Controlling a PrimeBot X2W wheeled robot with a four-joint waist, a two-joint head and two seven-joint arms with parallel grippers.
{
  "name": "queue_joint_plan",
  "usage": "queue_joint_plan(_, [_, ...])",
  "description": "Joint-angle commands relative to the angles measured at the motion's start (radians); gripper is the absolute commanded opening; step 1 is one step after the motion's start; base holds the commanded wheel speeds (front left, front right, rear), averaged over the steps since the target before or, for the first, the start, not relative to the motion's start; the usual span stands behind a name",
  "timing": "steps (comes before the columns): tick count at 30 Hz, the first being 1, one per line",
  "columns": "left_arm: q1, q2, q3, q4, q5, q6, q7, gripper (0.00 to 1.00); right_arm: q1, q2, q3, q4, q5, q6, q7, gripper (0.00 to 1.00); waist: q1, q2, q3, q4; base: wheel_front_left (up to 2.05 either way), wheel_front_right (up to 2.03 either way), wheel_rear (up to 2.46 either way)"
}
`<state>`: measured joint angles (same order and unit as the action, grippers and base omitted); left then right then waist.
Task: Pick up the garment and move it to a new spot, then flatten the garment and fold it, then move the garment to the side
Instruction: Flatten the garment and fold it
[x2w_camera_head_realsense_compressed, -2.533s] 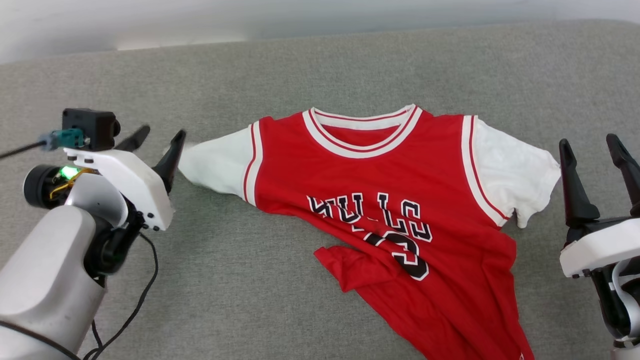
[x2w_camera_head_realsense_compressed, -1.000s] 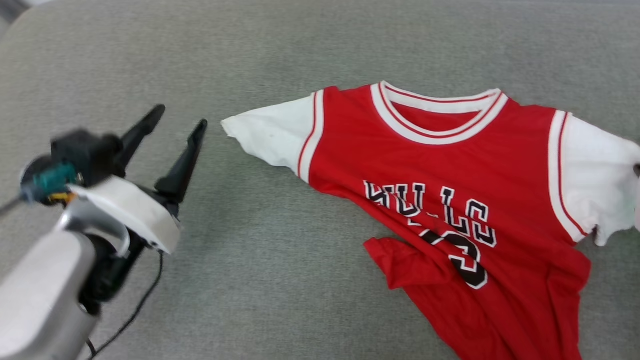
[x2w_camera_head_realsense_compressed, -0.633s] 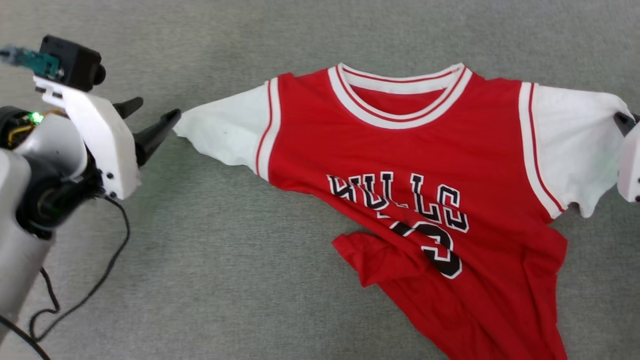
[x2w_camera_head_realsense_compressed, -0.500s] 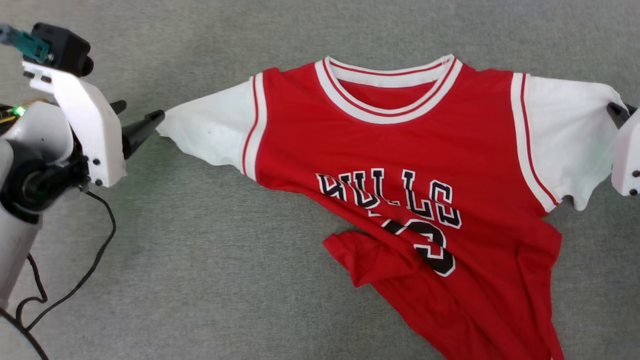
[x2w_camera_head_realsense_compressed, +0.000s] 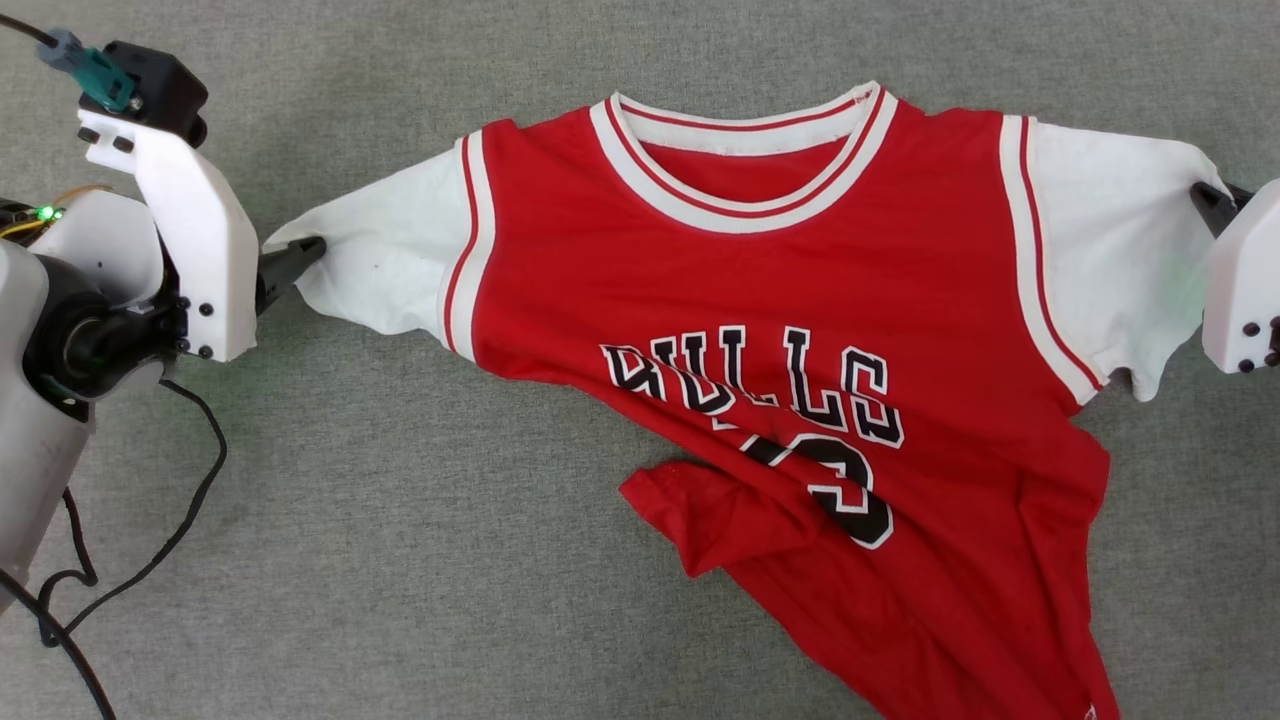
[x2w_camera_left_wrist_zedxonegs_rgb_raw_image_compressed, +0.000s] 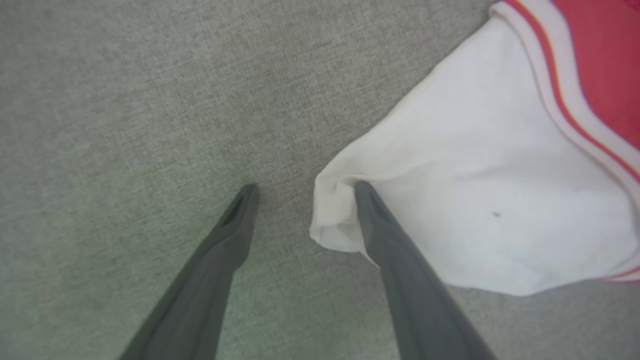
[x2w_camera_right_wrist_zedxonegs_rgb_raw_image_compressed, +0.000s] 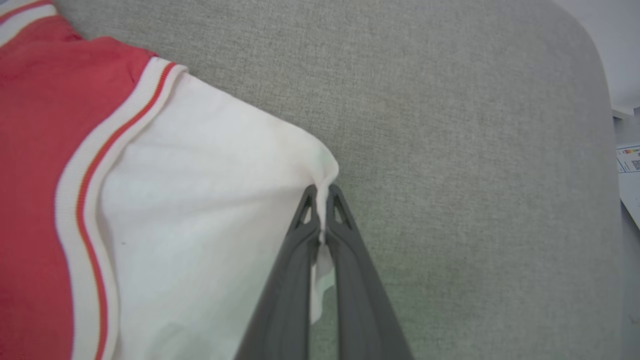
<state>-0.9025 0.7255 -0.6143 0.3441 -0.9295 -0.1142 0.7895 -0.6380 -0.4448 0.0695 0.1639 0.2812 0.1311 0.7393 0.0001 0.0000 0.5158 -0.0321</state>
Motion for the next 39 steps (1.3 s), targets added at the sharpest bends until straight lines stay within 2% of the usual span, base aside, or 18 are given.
queue_joint_plan(1, [0.029,-0.009,-0.030,0.010,0.003,-0.003,0.020,1.00,-0.024,-0.003,0.000,0.004,0.008,-0.001,-0.004,0.00,-0.0001,0.0000,0.001,0.000,0.00,0.00,0.00])
queue_joint_plan(3, [0.039,-0.013,-0.044,0.009,-0.001,-0.006,0.039,1.00,-0.024,-0.004,0.003,0.011,0.008,-0.001,-0.010,0.00,-0.0001,0.0000,0.002,0.001,0.00,0.00,0.00])
queue_joint_plan(4, [0.040,-0.015,-0.049,0.010,-0.005,-0.006,0.045,0.44,-0.025,-0.004,0.005,0.014,0.009,-0.001,-0.012,0.00,-0.0001,0.0000,0.003,0.002,0.00,0.00,0.00])
queue_joint_plan(5, [0.041,-0.019,-0.055,0.012,-0.007,-0.007,0.052,0.00,-0.027,-0.005,0.006,0.017,0.009,-0.001,-0.014,0.00,-0.0001,0.0000,0.003,0.002,0.00,0.00,0.00])
queue_joint_plan(7, [0.043,-0.025,-0.058,0.014,-0.010,-0.008,0.050,0.00,-0.031,-0.006,0.010,0.021,0.007,-0.001,-0.022,0.00,-0.0001,0.0000,0.002,0.003,0.00,0.00,0.00])
queue_joint_plan(10, [0.040,-0.036,-0.037,0.019,-0.004,-0.005,-0.008,0.00,-0.038,-0.013,0.017,0.028,-0.001,-0.001,-0.040,0.00,-0.0001,0.0000,-0.013,0.006,0.00,0.00,0.00])
queue_joint_plan(19, [0.050,-0.034,0.017,0.036,0.061,-0.005,-0.269,0.00,-0.046,-0.058,0.047,0.050,0.009,-0.001,-0.101,0.00,-0.0001,0.0000,-0.139,0.015,0.00,0.00,0.00])
queue_joint_plan(23, [0.078,-0.003,0.048,0.001,0.076,0.003,-0.359,0.00,-0.068,-0.091,0.080,0.040,0.013,-0.001,-0.126,0.00,-0.0001,0.0000,-0.205,0.011,0.00,0.00,0.00])
queue_joint_plan(32, [0.151,0.082,0.150,-0.163,0.075,0.054,-0.524,0.00,-0.108,-0.130,0.097,-0.040,0.025,-0.001,-0.169,0.00,-0.0001,0.0000,-0.311,-0.001,0.00,0.00,0.00])
queue_joint_plan(39, [0.232,0.165,0.256,-0.338,0.068,0.138,-0.618,0.00,-0.129,-0.144,0.074,-0.154,0.027,-0.001,-0.174,0.00,-0.0001,0.0000,-0.375,-0.015,0.00,0.00,0.00])
